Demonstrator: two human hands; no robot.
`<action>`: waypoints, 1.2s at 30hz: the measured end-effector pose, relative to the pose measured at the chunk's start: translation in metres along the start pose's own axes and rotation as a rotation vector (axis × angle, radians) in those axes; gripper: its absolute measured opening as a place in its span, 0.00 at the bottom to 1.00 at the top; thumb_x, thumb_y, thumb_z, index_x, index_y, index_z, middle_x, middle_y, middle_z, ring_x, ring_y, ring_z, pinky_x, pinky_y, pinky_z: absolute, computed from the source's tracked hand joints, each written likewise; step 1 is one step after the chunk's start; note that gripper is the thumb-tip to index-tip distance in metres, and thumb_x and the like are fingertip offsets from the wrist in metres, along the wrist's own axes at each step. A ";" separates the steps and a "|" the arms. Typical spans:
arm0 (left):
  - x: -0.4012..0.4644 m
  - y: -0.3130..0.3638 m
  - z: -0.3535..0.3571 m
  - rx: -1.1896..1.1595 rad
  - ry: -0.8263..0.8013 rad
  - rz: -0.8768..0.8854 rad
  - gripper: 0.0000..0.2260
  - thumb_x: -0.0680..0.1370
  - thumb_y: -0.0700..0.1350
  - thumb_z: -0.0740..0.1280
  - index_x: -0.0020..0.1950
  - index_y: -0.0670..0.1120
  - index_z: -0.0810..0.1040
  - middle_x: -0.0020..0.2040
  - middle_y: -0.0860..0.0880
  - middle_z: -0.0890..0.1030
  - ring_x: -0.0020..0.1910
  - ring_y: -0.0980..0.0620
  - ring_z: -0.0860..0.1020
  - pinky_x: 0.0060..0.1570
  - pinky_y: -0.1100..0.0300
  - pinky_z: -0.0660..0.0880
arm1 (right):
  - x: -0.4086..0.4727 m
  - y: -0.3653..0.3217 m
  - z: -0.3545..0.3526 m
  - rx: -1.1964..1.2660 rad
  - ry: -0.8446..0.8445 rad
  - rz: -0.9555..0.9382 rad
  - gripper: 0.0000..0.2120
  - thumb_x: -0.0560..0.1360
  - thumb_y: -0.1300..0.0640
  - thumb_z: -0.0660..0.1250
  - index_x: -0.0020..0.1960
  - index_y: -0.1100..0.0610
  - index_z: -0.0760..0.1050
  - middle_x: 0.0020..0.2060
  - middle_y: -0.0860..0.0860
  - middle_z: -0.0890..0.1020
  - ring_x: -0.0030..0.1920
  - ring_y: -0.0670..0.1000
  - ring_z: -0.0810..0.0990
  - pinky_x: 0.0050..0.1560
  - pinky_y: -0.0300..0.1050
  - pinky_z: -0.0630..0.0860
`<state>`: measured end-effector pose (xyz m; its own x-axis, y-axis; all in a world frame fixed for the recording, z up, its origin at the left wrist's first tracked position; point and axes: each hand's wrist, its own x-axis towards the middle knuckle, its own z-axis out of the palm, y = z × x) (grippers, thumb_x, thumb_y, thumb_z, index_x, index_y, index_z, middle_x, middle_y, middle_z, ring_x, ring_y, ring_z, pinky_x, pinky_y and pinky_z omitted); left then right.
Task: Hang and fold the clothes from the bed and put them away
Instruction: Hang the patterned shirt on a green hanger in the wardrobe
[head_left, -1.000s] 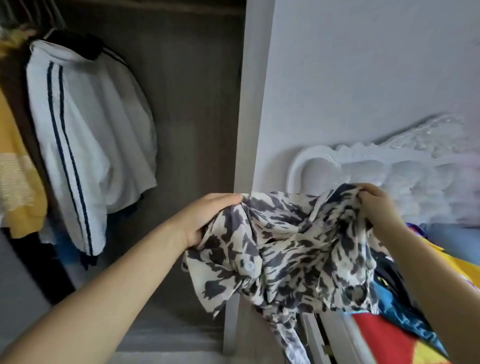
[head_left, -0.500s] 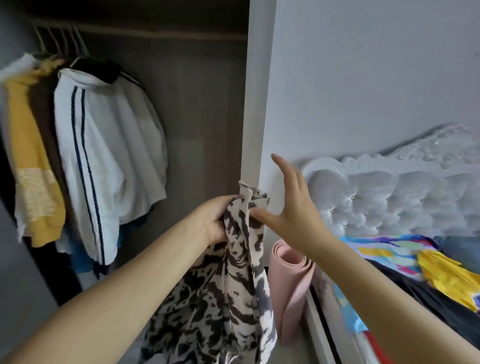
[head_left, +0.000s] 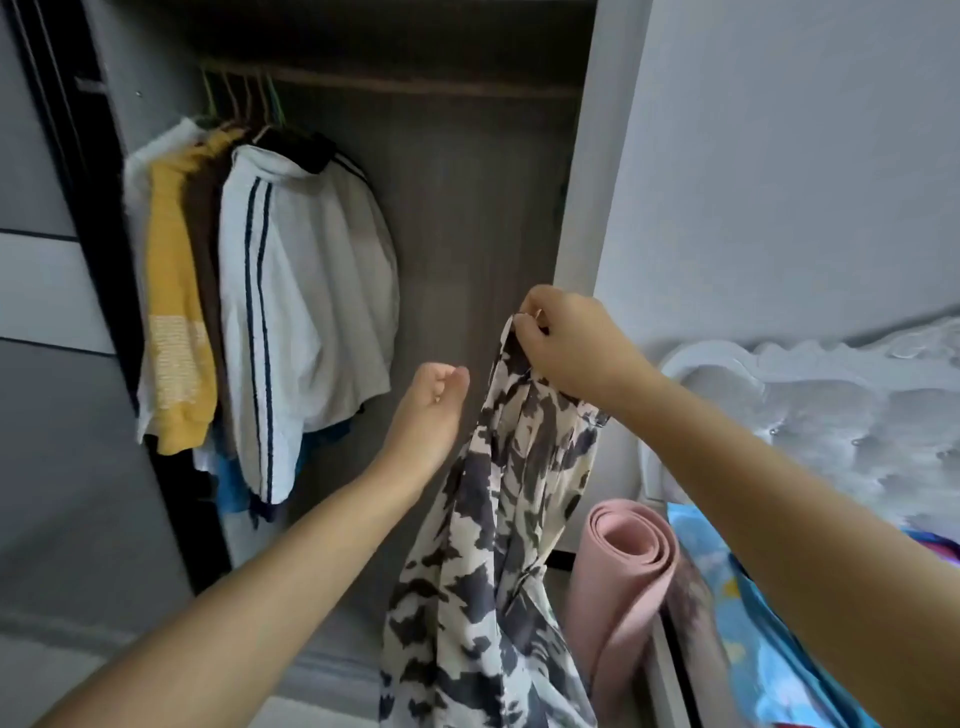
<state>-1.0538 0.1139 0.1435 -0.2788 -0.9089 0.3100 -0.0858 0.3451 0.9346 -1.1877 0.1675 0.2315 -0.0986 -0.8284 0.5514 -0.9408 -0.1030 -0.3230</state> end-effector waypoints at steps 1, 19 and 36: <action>-0.011 0.000 -0.003 0.035 0.072 0.181 0.08 0.80 0.53 0.58 0.51 0.51 0.71 0.43 0.52 0.75 0.43 0.55 0.75 0.43 0.70 0.70 | 0.002 0.001 0.002 -0.001 -0.028 0.028 0.09 0.80 0.57 0.56 0.46 0.60 0.72 0.33 0.47 0.73 0.32 0.44 0.70 0.29 0.32 0.62; 0.040 -0.114 -0.052 0.291 0.053 -0.381 0.08 0.80 0.43 0.60 0.49 0.44 0.78 0.43 0.43 0.81 0.40 0.47 0.80 0.35 0.57 0.79 | 0.009 0.046 -0.016 0.843 0.144 0.477 0.12 0.78 0.57 0.61 0.39 0.56 0.79 0.29 0.52 0.83 0.32 0.51 0.83 0.42 0.49 0.81; 0.260 -0.086 -0.121 -0.306 -0.114 -0.644 0.16 0.79 0.39 0.58 0.32 0.41 0.75 0.26 0.44 0.77 0.24 0.47 0.76 0.23 0.64 0.74 | 0.138 0.079 0.148 0.272 -0.023 0.554 0.09 0.82 0.55 0.54 0.51 0.55 0.72 0.40 0.49 0.77 0.38 0.45 0.74 0.33 0.38 0.67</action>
<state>-1.0034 -0.1799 0.1648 -0.3632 -0.8739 -0.3231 0.0007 -0.3470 0.9379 -1.2277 -0.0362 0.1683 -0.5392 -0.8103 0.2293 -0.6348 0.2122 -0.7430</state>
